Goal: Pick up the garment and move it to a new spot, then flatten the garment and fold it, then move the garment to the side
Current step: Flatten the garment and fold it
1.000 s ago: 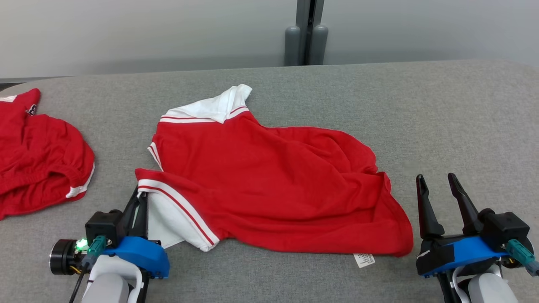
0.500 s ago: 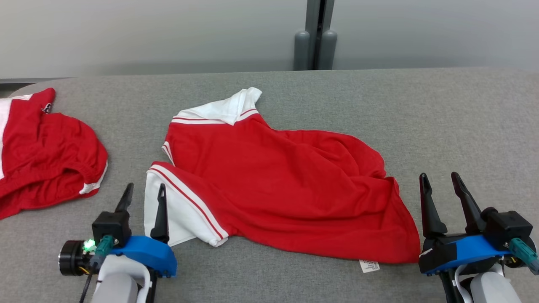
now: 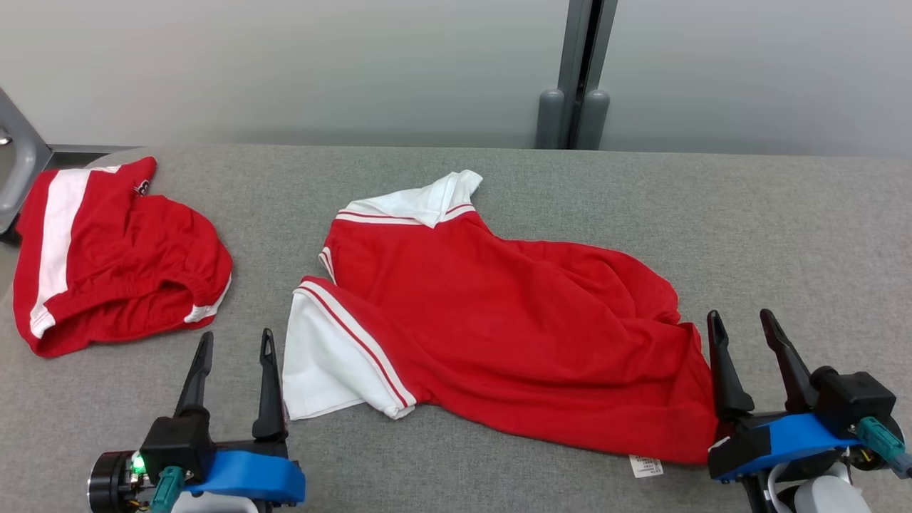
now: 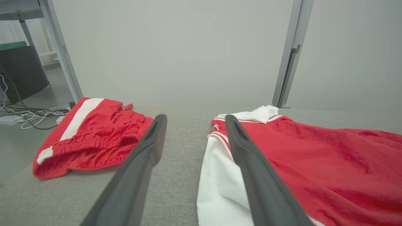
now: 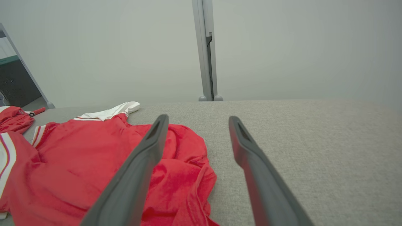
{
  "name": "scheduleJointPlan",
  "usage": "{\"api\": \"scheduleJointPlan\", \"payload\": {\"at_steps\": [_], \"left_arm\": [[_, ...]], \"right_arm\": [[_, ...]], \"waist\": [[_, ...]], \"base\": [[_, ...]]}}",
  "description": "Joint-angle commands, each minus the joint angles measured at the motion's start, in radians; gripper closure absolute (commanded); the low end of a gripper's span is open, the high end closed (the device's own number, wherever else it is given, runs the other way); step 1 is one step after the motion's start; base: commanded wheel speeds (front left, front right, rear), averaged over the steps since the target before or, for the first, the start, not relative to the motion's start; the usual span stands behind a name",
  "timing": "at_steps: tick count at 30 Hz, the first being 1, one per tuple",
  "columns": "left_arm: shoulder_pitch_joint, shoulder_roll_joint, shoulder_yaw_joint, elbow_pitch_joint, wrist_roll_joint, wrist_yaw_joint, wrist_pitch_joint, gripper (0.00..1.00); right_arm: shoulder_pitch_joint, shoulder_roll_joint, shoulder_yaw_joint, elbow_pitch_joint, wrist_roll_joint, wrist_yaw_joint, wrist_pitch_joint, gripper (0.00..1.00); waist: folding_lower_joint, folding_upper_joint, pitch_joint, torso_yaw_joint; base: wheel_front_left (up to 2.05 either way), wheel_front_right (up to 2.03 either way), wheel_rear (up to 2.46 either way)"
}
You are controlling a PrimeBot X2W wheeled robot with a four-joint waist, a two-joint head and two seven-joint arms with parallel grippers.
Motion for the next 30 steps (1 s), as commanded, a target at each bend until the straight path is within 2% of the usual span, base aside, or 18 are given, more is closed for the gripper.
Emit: {"api": "scheduleJointPlan", "payload": {"at_steps": [1,9,16,30], "left_arm": [[0.017,-0.002,0.012,-0.024,0.016,0.002,-0.002,0.0],[0.06,-0.019,0.051,-0.057,0.051,-0.008,-0.002,0.0],[0.021,-0.016,0.063,-0.001,0.073,-0.04,-0.003,0.0],[-0.07,-0.013,0.054,0.324,0.058,-0.083,-0.002,0.0]], "right_arm": [[0.01,0.0,-0.001,0.001,0.0,0.0,-0.003,0.0],[0.024,0.003,0.003,0.001,0.002,0.0,-0.003,0.0],[0.007,-0.002,0.012,0.006,0.005,0.0,-0.003,0.0],[-0.016,-0.002,0.012,0.009,0.013,0.0,-0.003,0.0]], "waist": [[0.0001,-0.0001,-0.003,-0.001],[0.0001,-0.0001,-0.009,-0.014],[0.0001,-0.0001,-0.001,-0.04],[0.0001,-0.0001,0.033,-0.08]], "base": [[0.0,0.0,0.0],[0.0,0.0,0.0],[0.0,0.0,0.0],[0.0,0.0,0.0]]}}
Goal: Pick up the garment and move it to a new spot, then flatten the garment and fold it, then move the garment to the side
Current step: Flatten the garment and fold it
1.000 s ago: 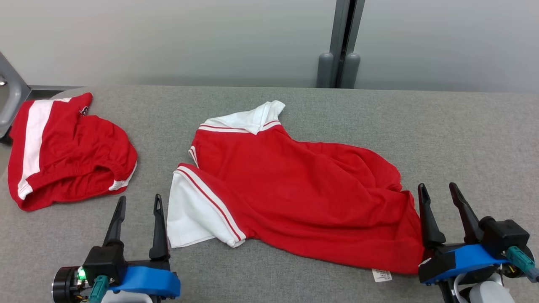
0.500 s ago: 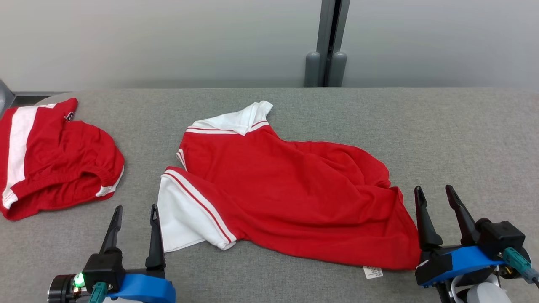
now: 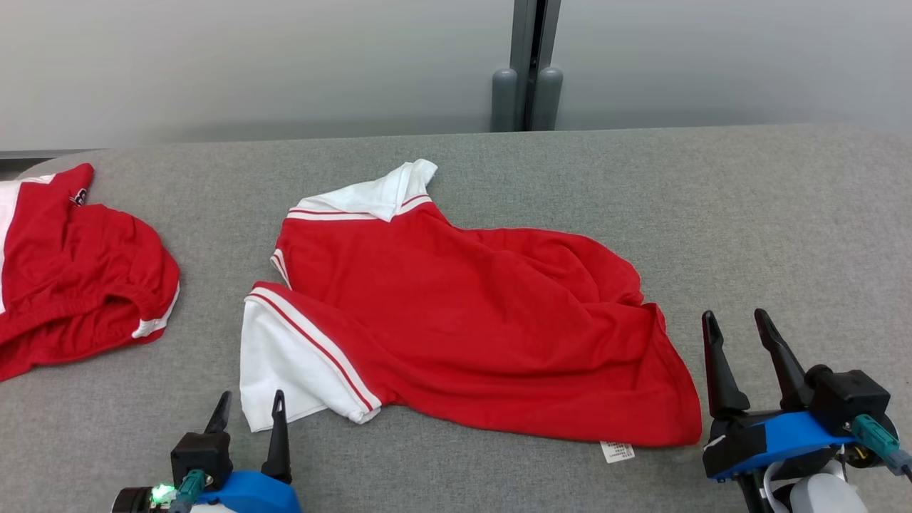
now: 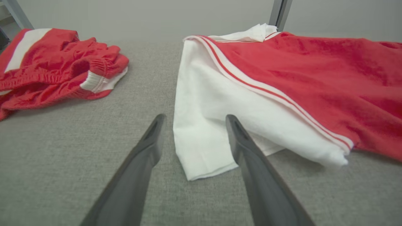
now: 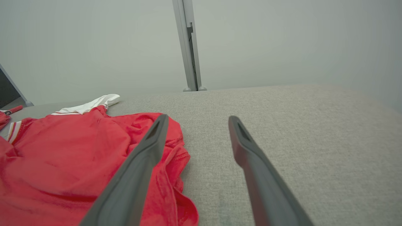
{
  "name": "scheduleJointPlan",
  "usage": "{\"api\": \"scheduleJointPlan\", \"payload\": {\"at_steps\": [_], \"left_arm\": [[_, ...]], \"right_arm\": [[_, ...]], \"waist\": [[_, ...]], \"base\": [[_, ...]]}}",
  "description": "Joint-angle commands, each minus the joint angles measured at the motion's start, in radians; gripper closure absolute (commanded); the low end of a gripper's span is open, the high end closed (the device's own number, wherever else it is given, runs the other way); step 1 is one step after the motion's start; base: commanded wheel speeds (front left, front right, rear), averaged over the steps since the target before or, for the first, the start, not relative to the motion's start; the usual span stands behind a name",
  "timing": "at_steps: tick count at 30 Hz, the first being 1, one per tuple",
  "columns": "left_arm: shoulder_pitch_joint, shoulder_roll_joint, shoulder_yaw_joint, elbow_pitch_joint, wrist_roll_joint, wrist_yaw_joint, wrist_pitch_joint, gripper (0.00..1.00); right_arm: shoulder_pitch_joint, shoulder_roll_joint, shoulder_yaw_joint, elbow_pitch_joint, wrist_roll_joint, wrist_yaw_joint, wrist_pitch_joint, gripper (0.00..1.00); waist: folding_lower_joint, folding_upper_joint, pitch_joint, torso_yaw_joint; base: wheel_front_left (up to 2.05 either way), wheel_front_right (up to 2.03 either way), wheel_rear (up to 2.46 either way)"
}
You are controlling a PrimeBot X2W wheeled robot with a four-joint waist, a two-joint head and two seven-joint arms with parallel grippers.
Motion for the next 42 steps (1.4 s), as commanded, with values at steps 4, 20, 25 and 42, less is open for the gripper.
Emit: {"api": "scheduleJointPlan", "payload": {"at_steps": [4,20,25,42], "left_arm": [[-0.038,-0.002,-0.003,0.087,-0.012,-0.008,-0.001,0.0],[-0.136,-0.01,-0.046,0.278,-0.053,-0.038,0.003,1.0],[-0.115,-0.003,-0.052,0.202,-0.057,-0.043,-0.002,1.0],[0.241,0.035,-0.071,-0.429,-0.088,0.001,0.26,1.0]], "right_arm": [[-0.015,-0.002,-0.005,-0.001,0.009,0.0,-0.003,0.0],[-0.007,0.005,-0.015,-0.004,0.006,0.0,-0.003,0.0],[0.01,0.006,-0.026,-0.002,0.003,0.0,-0.003,0.0],[0.053,0.01,-0.077,-0.007,-0.01,0.0,-0.003,0.0]], "waist": [[0.0,0.0,0.008,-0.002],[0.0,0.0,0.006,0.007],[0.0,0.0,-0.015,0.03],[0.0,0.0,-0.045,0.137]], "base": [[0.0,0.0,0.0],[0.0,0.0,0.0],[0.0,0.0,0.0],[0.0,0.0,0.0]]}}
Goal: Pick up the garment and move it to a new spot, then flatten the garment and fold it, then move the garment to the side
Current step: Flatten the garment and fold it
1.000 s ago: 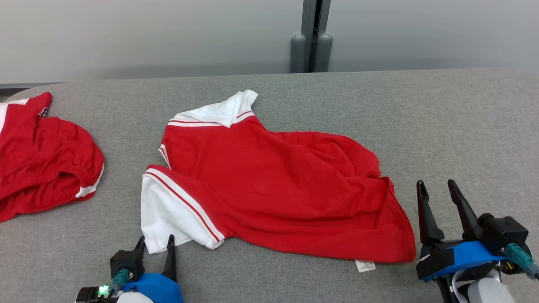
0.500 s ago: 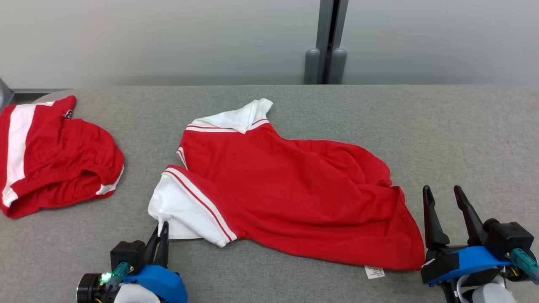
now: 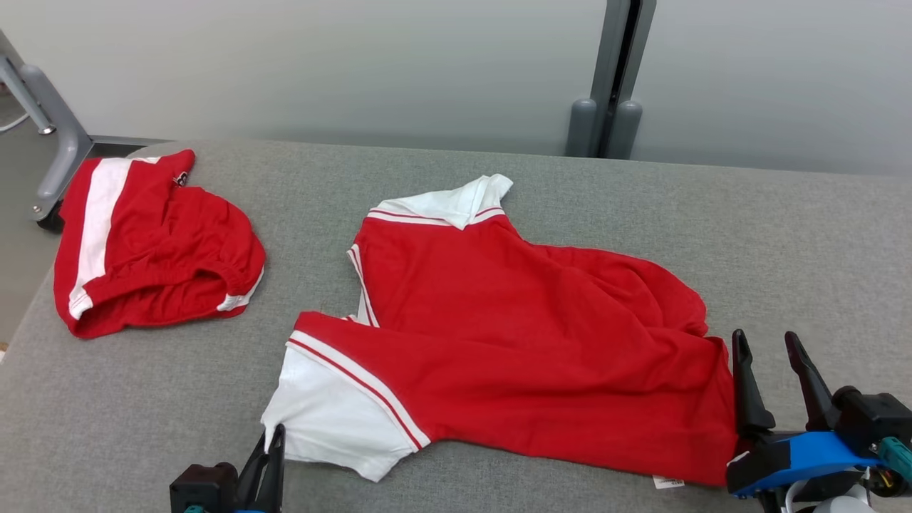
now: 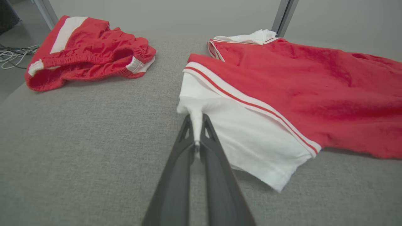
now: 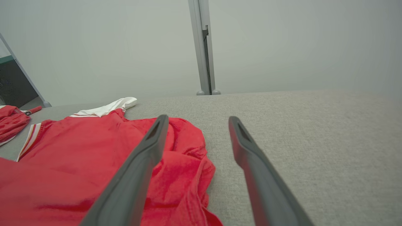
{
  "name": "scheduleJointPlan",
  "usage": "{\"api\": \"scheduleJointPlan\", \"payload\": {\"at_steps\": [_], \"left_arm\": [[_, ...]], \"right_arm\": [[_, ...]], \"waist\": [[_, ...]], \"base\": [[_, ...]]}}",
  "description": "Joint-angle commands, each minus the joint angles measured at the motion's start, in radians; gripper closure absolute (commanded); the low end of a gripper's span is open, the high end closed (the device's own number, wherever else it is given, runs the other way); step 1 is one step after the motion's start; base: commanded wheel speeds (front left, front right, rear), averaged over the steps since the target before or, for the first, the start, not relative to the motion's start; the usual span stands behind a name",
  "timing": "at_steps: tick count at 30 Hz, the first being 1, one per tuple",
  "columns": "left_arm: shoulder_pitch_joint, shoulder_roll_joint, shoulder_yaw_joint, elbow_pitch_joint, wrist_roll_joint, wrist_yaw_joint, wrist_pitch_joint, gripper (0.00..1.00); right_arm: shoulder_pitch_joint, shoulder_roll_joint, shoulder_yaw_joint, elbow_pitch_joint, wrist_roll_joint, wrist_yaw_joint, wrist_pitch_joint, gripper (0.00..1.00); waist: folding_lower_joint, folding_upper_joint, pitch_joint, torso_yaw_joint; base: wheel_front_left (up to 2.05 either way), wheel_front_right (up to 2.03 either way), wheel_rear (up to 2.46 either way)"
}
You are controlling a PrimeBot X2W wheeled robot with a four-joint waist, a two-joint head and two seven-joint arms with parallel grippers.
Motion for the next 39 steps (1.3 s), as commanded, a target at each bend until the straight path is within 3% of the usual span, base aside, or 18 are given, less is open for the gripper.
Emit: {"api": "scheduleJointPlan", "payload": {"at_steps": [1,4,5,6,18,29,39], "left_arm": [[0.018,0.006,0.001,-0.032,-0.006,0.009,0.023,1.0],[0.052,0.006,-0.002,-0.086,-0.019,0.013,0.081,0.98],[0.056,0.006,0.0,-0.104,-0.018,0.018,0.084,0.58],[0.061,0.004,0.001,-0.119,-0.019,0.023,0.083,0.0],[-0.019,0.024,0.017,-0.209,0.042,0.06,-0.127,0.0],[-0.181,0.032,0.042,-0.113,0.048,0.081,-0.228,0.0],[-0.243,0.055,0.106,0.046,0.004,0.09,-0.249,0.0]], "right_arm": [[0.007,-0.002,-0.003,0.001,-0.005,0.0,-0.003,0.0],[0.001,-0.003,0.001,0.005,-0.007,0.0,-0.003,0.0],[-0.002,-0.003,0.003,0.008,-0.006,0.0,-0.003,0.0],[-0.004,-0.003,0.004,0.01,-0.006,0.0,-0.003,0.0],[-0.012,-0.009,0.019,0.016,-0.006,0.0,-0.003,0.0],[-0.037,-0.017,0.031,0.015,0.001,0.0,-0.003,0.0],[-0.048,-0.019,0.02,0.011,0.002,0.0,-0.003,0.0]], "waist": [[0.0001,0.0,0.003,0.007],[0.0001,0.0,0.002,0.012],[0.0001,0.0,0.001,0.012],[0.0001,0.0,0.0,0.011],[0.0001,0.0,-0.014,-0.03],[0.0001,0.0,0.011,-0.131],[0.0001,0.0,0.036,-0.164]], "base": [[0.0,0.0,0.0],[0.0,0.0,0.0],[0.0,0.0,0.0],[0.0,0.0,0.0],[0.0,0.0,0.0],[0.0,0.0,0.0],[0.0,0.0,0.0]]}}
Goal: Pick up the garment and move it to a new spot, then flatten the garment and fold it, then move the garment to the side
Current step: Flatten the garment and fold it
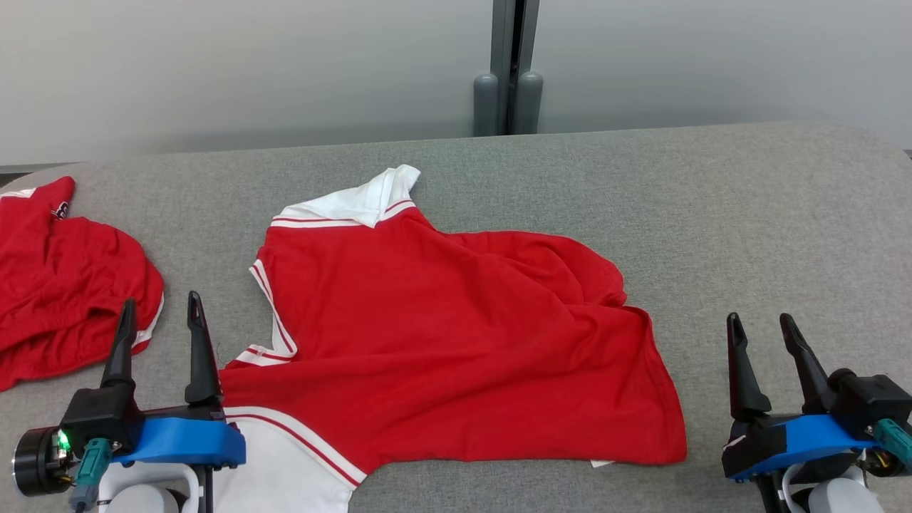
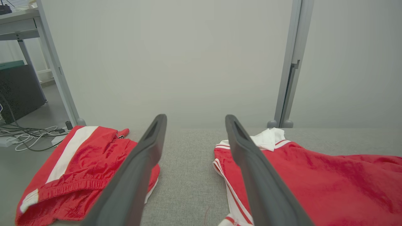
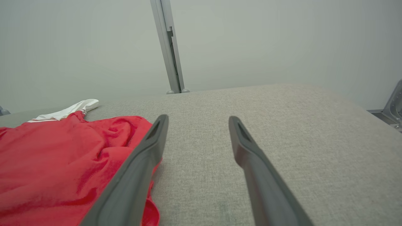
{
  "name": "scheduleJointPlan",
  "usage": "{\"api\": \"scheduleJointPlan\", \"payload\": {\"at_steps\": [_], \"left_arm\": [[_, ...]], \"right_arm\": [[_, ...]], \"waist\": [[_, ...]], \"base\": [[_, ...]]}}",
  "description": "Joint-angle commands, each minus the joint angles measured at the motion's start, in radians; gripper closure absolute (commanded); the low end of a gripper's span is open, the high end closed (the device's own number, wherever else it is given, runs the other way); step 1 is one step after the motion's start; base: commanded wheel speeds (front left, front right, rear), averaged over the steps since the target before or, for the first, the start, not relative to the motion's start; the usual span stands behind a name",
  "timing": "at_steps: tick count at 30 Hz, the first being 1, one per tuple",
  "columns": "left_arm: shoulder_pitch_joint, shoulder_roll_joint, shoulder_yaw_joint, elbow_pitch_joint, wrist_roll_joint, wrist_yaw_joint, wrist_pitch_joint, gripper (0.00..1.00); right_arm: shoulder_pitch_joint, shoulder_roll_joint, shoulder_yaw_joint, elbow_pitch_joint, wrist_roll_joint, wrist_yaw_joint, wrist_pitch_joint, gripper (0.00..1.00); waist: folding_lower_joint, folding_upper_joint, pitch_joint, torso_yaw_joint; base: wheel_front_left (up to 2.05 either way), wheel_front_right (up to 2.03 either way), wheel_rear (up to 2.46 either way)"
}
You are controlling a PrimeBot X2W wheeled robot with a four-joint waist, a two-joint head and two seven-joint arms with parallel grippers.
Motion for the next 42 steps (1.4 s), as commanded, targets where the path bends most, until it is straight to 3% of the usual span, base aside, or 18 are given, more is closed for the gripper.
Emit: {"api": "scheduleJointPlan", "payload": {"at_steps": [1,13,19,30,35,42], "left_arm": [[-0.011,0.003,0.007,0.006,-0.007,-0.004,-0.008,0.0],[-0.012,-0.007,0.012,0.077,-0.008,-0.026,-0.016,0.0],[-0.018,-0.019,0.016,0.064,0.002,-0.034,-0.016,0.0],[-0.038,-0.054,0.004,0.058,0.023,-0.048,-0.016,0.0],[-0.045,-0.067,-0.002,0.061,0.03,-0.051,-0.016,0.0],[-0.045,-0.078,0.006,0.056,0.036,-0.058,-0.016,0.0]], "right_arm": [[-0.007,-0.004,-0.002,-0.004,0.0,0.0,-0.003,0.0],[-0.024,-0.012,0.006,0.036,-0.013,0.0,-0.003,0.0],[-0.134,-0.062,0.076,0.089,-0.007,0.0,0.009,0.0],[-0.394,-0.164,0.271,0.26,0.052,0.0,0.206,0.0],[-0.437,-0.194,0.352,0.395,0.101,0.0,0.316,0.0],[-0.472,-0.205,0.432,0.543,0.163,0.0,0.367,0.0]], "waist": [[-0.0001,0.0,0.001,0.0],[-0.0001,0.0,-0.005,0.025],[-0.0001,0.0,0.001,0.041],[-0.0001,0.0,0.035,0.1],[-0.0001,0.0,0.037,0.124],[-0.0001,0.0,0.039,0.137]], "base": [[0.0,0.0,0.0],[0.0,0.0,0.0],[0.0,0.0,0.0],[0.0,0.0,0.0],[0.0,0.0,0.0],[0.0,0.0,0.0]]}}
